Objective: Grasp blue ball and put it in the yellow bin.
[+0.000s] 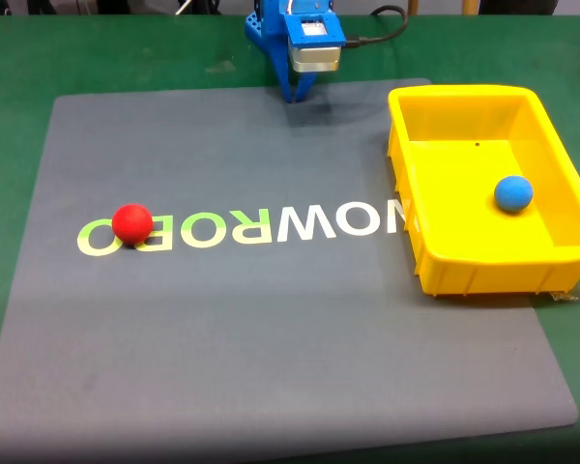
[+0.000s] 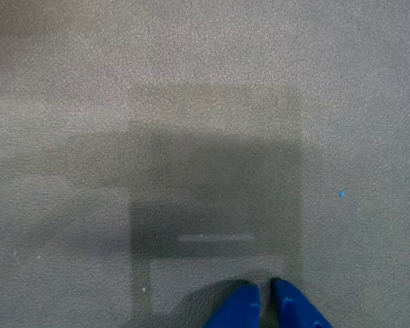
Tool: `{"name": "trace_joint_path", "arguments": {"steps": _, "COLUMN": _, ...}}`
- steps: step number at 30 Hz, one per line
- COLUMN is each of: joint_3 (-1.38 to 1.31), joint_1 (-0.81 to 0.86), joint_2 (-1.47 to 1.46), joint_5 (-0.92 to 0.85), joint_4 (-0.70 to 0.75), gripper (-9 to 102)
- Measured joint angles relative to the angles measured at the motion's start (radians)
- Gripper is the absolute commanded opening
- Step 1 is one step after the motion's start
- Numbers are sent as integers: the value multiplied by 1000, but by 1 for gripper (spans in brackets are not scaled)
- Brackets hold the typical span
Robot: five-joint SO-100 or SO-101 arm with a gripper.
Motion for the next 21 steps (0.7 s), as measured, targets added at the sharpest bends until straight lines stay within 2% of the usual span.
{"name": "trace_joint_path", "arguments": {"steps": 21, "joint_3": 0, "joint_1": 0, "joint_2": 0, "joint_5": 9, "joint_4": 0, "gripper": 0}}
